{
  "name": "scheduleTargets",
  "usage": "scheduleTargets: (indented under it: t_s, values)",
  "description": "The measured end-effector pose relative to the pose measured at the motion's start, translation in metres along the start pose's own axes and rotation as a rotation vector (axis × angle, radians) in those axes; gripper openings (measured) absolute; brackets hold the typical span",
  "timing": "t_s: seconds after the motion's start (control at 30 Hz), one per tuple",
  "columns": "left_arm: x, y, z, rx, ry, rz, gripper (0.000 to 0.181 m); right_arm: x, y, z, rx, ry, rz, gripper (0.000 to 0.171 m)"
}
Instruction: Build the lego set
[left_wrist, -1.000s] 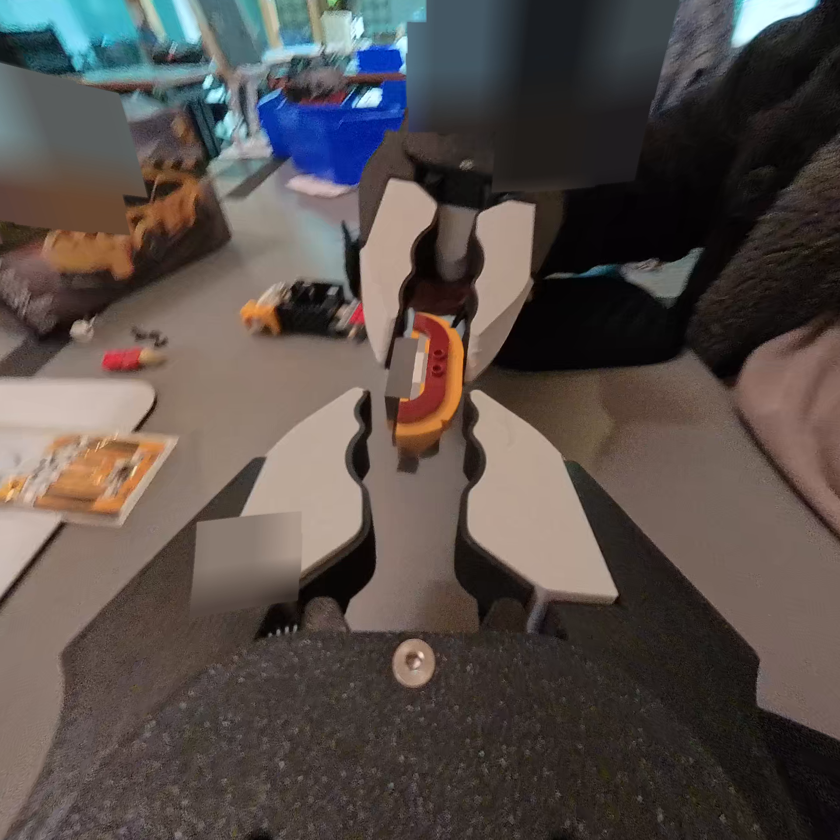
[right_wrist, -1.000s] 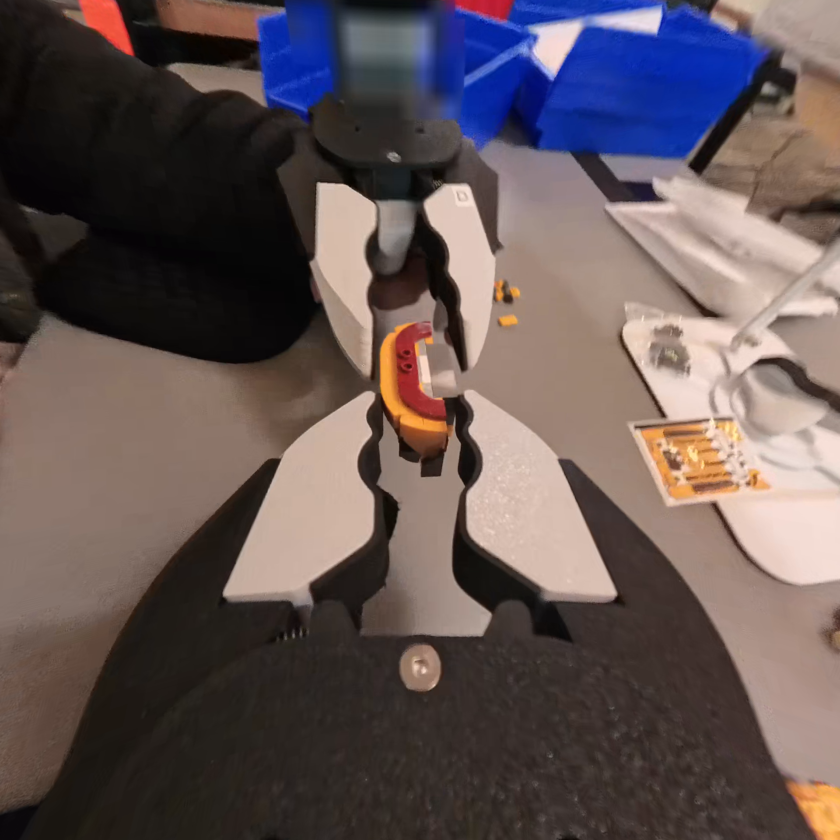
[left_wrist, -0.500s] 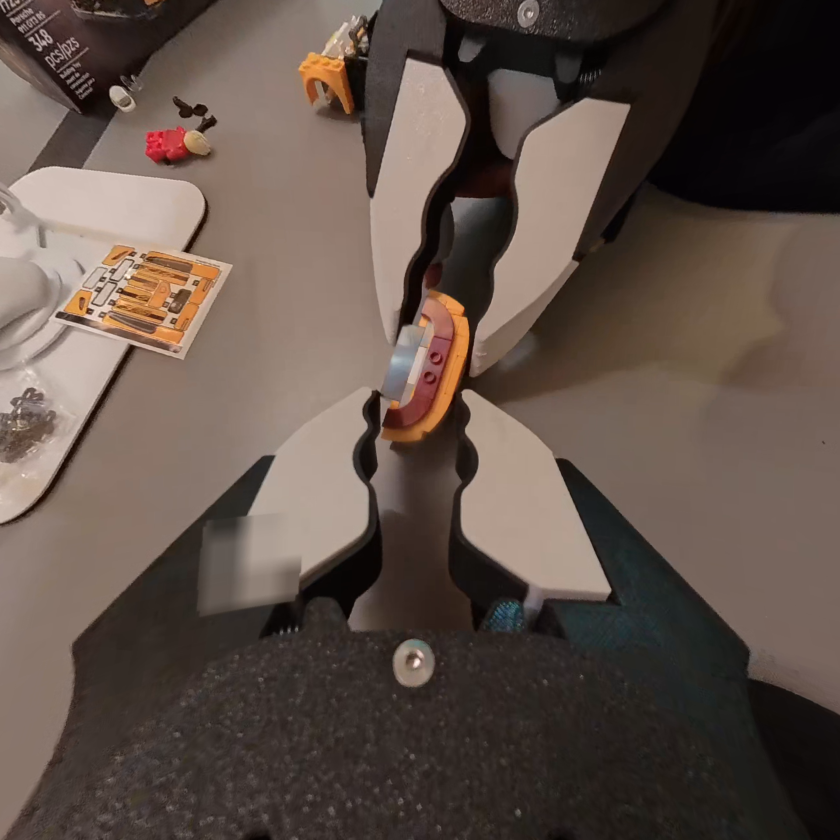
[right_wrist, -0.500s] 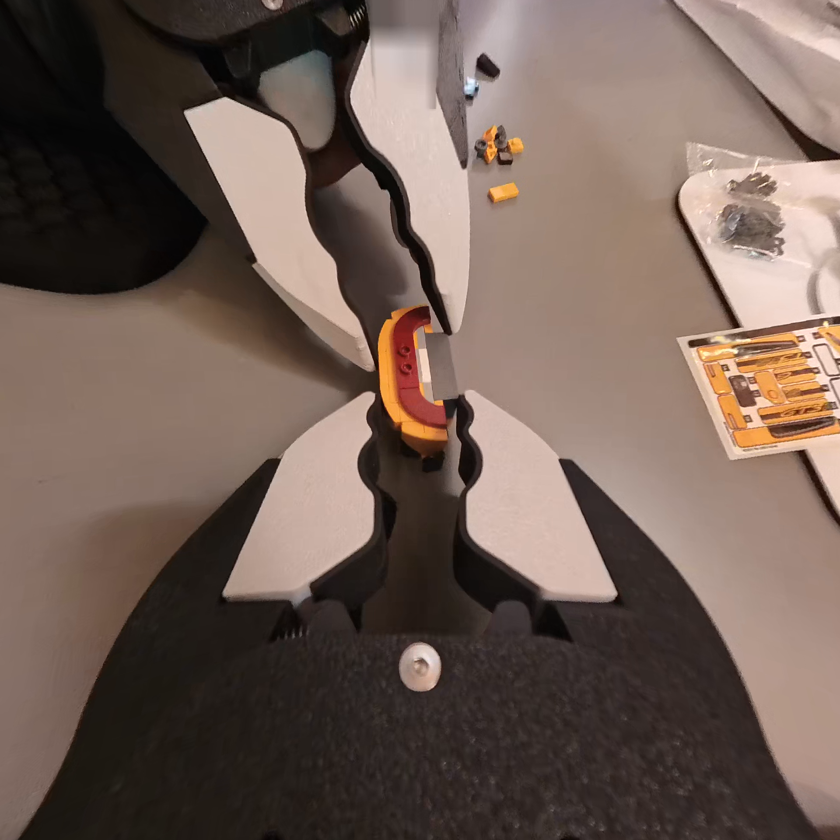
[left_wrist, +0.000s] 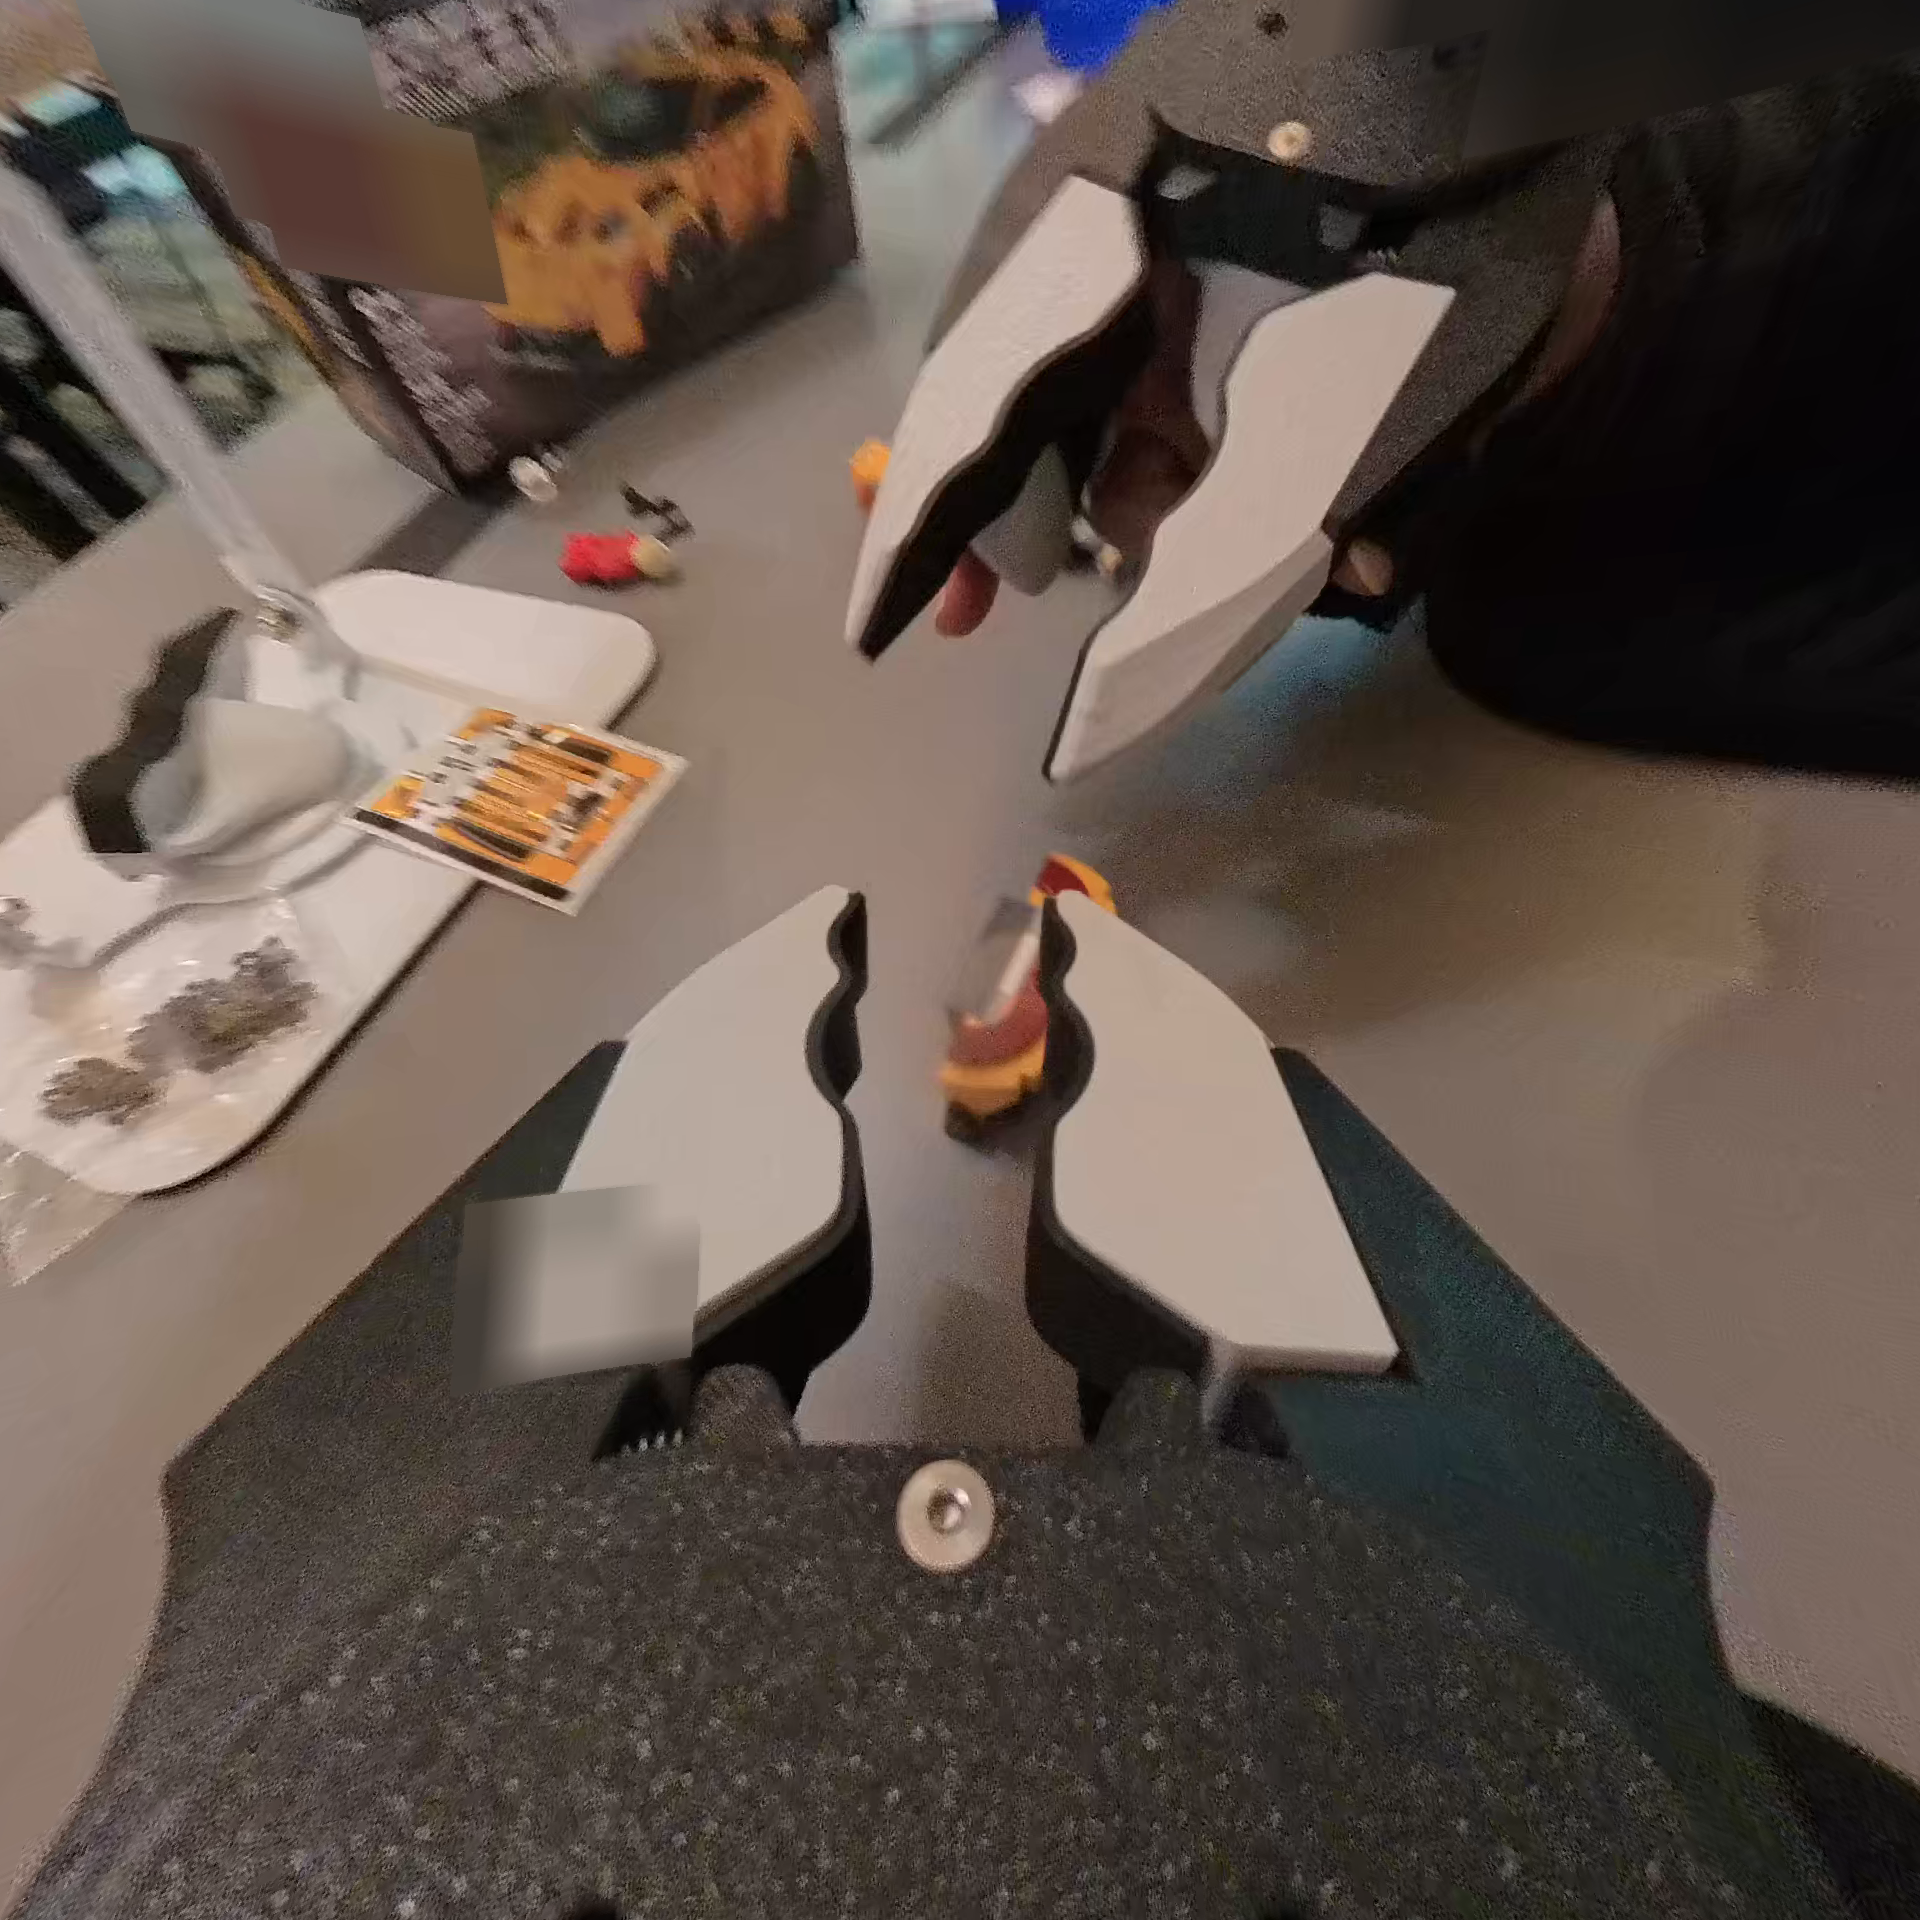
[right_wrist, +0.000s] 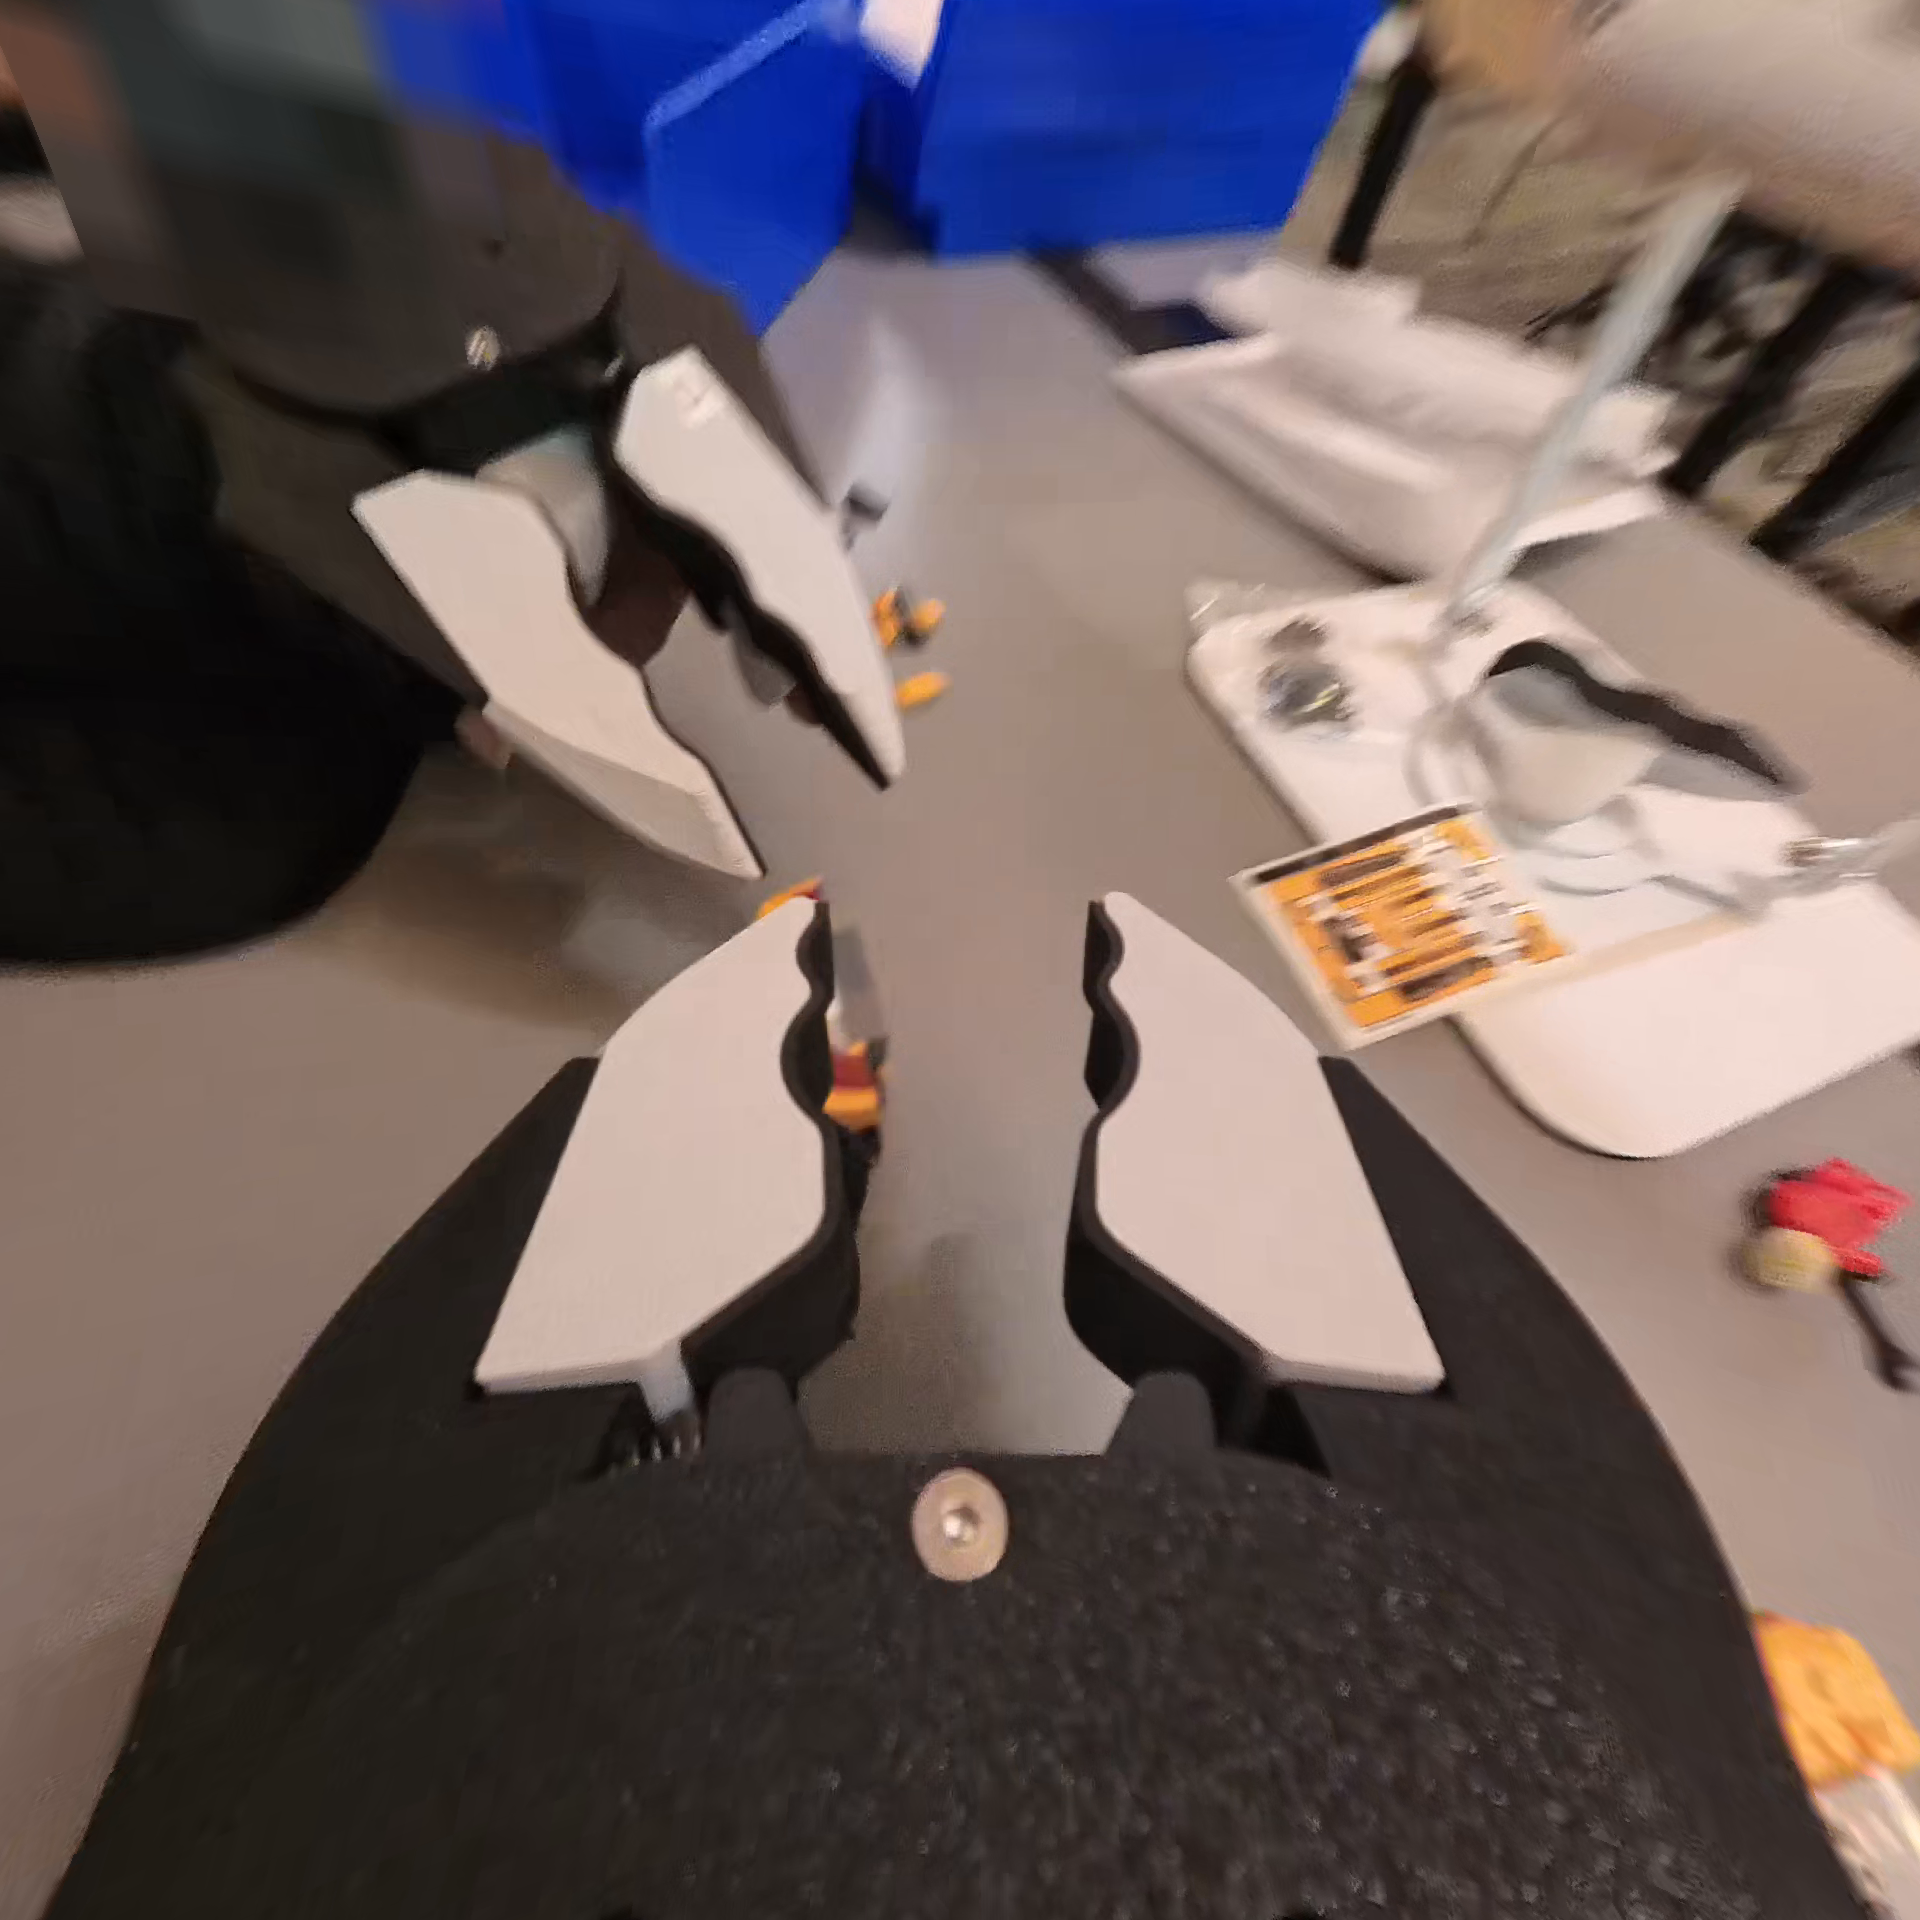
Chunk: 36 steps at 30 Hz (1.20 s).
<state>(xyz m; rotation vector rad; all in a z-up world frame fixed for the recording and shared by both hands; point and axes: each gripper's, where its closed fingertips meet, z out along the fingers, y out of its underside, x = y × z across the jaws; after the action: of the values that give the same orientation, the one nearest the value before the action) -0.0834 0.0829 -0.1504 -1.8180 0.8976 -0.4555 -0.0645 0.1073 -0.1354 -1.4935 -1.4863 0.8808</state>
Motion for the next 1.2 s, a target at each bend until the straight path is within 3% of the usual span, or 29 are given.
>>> scheduleTargets:
  t_s: [0.07, 0.13, 0.3, 0.47, 0.67, 0.93, 1.2]
  values:
    - [-0.014, -0.018, -0.011, 0.095, -0.070, -0.043, 0.022, 0.023, -0.026, -0.015, 0.106, 0.118, 0.029, 0.045]
    - [-0.032, -0.038, -0.027, 0.190, -0.191, -0.062, 0.000, 0.049, -0.054, -0.033, 0.202, 0.253, 0.040, 0.036]
    - [-0.077, -0.077, -0.076, 0.374, -0.516, -0.183, 0.000, 0.113, -0.111, -0.080, 0.368, 0.594, 0.106, 0.000]
    - [-0.107, -0.115, -0.101, 0.487, -0.627, -0.250, 0.000, 0.162, -0.148, -0.102, 0.470, 0.756, 0.149, 0.000]
    - [-0.139, -0.163, -0.103, 0.563, -0.731, -0.232, 0.000, 0.211, -0.168, -0.097, 0.485, 0.820, 0.203, 0.000]
    - [-0.155, -0.114, -0.093, 0.414, -0.859, -0.137, 0.000, 0.221, -0.141, -0.077, 0.441, 0.804, 0.215, 0.000]
    - [-0.160, -0.100, -0.092, 0.433, -0.861, -0.096, 0.000, 0.227, -0.135, -0.069, 0.420, 0.834, 0.139, 0.000]
